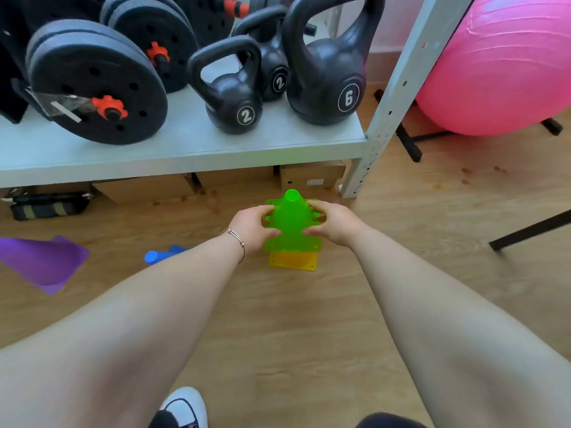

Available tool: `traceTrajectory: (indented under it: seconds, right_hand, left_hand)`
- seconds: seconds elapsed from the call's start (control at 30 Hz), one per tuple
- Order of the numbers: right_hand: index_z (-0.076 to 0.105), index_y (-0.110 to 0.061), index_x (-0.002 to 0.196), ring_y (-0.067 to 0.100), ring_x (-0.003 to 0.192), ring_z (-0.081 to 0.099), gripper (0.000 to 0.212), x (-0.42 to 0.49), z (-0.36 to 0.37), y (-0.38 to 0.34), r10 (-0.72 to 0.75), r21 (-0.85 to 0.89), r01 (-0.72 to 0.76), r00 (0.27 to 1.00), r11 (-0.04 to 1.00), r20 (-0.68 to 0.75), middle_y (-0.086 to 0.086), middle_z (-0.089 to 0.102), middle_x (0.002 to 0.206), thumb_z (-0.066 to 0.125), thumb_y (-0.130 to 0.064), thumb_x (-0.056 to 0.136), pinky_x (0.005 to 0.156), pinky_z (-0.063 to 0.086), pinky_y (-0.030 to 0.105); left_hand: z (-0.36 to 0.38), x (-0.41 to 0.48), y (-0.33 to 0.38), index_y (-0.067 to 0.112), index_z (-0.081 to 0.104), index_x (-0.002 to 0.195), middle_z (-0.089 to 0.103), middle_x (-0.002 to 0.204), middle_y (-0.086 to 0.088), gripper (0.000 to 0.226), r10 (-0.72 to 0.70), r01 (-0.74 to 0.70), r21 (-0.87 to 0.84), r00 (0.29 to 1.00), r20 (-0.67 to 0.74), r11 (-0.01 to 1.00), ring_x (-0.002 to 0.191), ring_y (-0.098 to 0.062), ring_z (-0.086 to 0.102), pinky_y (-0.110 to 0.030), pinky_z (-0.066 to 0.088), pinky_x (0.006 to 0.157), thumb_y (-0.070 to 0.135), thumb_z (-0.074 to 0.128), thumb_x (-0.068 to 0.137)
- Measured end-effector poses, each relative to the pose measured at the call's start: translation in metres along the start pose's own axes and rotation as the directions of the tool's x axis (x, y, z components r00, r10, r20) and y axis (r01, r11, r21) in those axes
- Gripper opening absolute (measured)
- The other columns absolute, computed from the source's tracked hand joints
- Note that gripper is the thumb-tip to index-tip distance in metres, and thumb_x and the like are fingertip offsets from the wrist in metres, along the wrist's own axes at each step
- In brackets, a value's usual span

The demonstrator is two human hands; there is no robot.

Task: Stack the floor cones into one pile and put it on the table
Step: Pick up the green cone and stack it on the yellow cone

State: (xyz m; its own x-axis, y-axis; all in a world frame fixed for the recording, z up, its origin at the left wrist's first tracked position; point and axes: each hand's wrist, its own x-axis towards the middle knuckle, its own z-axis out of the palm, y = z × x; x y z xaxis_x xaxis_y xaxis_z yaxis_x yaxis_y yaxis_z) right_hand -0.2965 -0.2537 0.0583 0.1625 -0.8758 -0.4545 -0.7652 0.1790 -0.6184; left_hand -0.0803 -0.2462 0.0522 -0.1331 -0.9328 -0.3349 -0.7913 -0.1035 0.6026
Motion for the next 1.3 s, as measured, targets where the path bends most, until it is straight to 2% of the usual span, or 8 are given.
traceTrajectory:
  seconds: [0.2, 0.3, 0.4, 0.57, 0.73, 0.9, 1.1, 1.3]
  right_hand:
    - [0.035, -0.026, 0.150, 0.026, 0.129, 0.050, 0.092, 0.015, 0.038, 0.023, 0.102, 0.067, -0.101, 0.994, 0.993, -0.023, 0.009, 0.047, 0.144, 0.084, -0.029, 0.072, 0.109, 0.042, 0.043]
    - [0.036, -0.027, 0.150, 0.025, 0.127, 0.051, 0.092, 0.020, 0.049, 0.032, 0.139, 0.118, -0.133, 0.990, 0.984, -0.037, 0.009, 0.051, 0.142, 0.085, -0.027, 0.071, 0.108, 0.043, 0.042]
    - [0.040, -0.027, 0.147, 0.023, 0.125, 0.053, 0.090, 0.025, 0.056, 0.041, 0.158, 0.150, -0.148, 0.986, 0.978, -0.055, 0.007, 0.055, 0.139, 0.085, -0.027, 0.070, 0.106, 0.045, 0.041]
    - [0.043, -0.025, 0.145, 0.023, 0.122, 0.056, 0.086, 0.031, 0.068, 0.053, 0.165, 0.152, -0.155, 0.985, 0.976, -0.054, 0.007, 0.058, 0.135, 0.085, -0.026, 0.070, 0.105, 0.046, 0.039]
    - [0.045, -0.026, 0.143, 0.024, 0.117, 0.058, 0.084, 0.032, 0.081, 0.059, 0.168, 0.099, -0.162, 0.984, 0.982, -0.056, 0.008, 0.061, 0.130, 0.085, -0.027, 0.069, 0.101, 0.048, 0.038]
    - [0.043, -0.025, 0.143, 0.025, 0.119, 0.058, 0.084, 0.030, 0.088, 0.060, 0.173, 0.081, -0.168, 0.982, 0.983, -0.069, 0.006, 0.060, 0.133, 0.084, -0.026, 0.070, 0.101, 0.048, 0.039]
    - [0.044, -0.028, 0.144, 0.023, 0.118, 0.060, 0.085, 0.027, 0.098, 0.052, 0.168, 0.098, -0.163, 0.984, 0.982, -0.050, 0.006, 0.062, 0.133, 0.085, -0.024, 0.069, 0.101, 0.049, 0.037]
    - [0.046, -0.027, 0.143, 0.021, 0.115, 0.063, 0.085, 0.009, 0.118, 0.034, 0.110, 0.042, -0.112, 0.993, 0.993, 0.051, 0.007, 0.064, 0.129, 0.086, -0.018, 0.069, 0.101, 0.049, 0.033]
  left_hand:
    - [0.033, 0.022, -0.016, 0.021, 0.043, 0.142, 0.057, 0.137, -0.002, 0.070, -0.066, 0.065, 0.008, 0.994, 0.086, 0.998, 0.122, -0.020, 0.057, -0.030, 0.046, 0.101, 0.023, 0.073, 0.079]
    - [0.045, 0.030, -0.024, 0.017, 0.036, 0.140, 0.052, 0.142, -0.005, 0.073, -0.122, 0.139, -0.104, 0.980, 0.156, 0.985, 0.124, -0.021, 0.056, -0.038, 0.047, 0.103, 0.012, 0.073, 0.078]
    - [0.057, 0.040, -0.033, 0.017, 0.040, 0.134, 0.053, 0.139, -0.009, 0.067, -0.125, 0.153, -0.142, 0.975, 0.186, 0.978, 0.122, -0.023, 0.057, -0.040, 0.048, 0.102, 0.008, 0.072, 0.076]
    - [0.073, 0.047, -0.045, 0.016, 0.044, 0.134, 0.057, 0.134, -0.010, 0.065, -0.112, 0.143, -0.168, 0.977, 0.182, 0.975, 0.119, -0.022, 0.059, -0.038, 0.048, 0.102, 0.005, 0.073, 0.077]
    - [0.082, 0.046, -0.057, 0.026, 0.039, 0.143, 0.060, 0.133, -0.004, 0.076, -0.053, 0.062, -0.045, 0.982, 0.180, 0.997, 0.119, -0.022, 0.059, -0.037, 0.047, 0.103, 0.021, 0.076, 0.077]
    - [0.090, 0.047, -0.063, 0.026, 0.039, 0.143, 0.059, 0.135, -0.006, 0.076, -0.046, 0.052, -0.029, 0.984, 0.174, 0.998, 0.122, -0.023, 0.057, -0.037, 0.046, 0.104, 0.021, 0.075, 0.077]
    - [0.087, 0.035, -0.073, 0.028, 0.041, 0.141, 0.060, 0.133, -0.006, 0.074, -0.086, 0.095, -0.056, 0.985, 0.150, 0.994, 0.120, -0.025, 0.059, -0.038, 0.047, 0.103, 0.021, 0.076, 0.076]
    - [0.084, -0.019, -0.095, 0.025, 0.049, 0.135, 0.064, 0.128, -0.003, 0.070, -0.195, 0.207, -0.194, 0.978, 0.080, 0.959, 0.114, -0.020, 0.063, -0.034, 0.049, 0.100, 0.018, 0.080, 0.073]
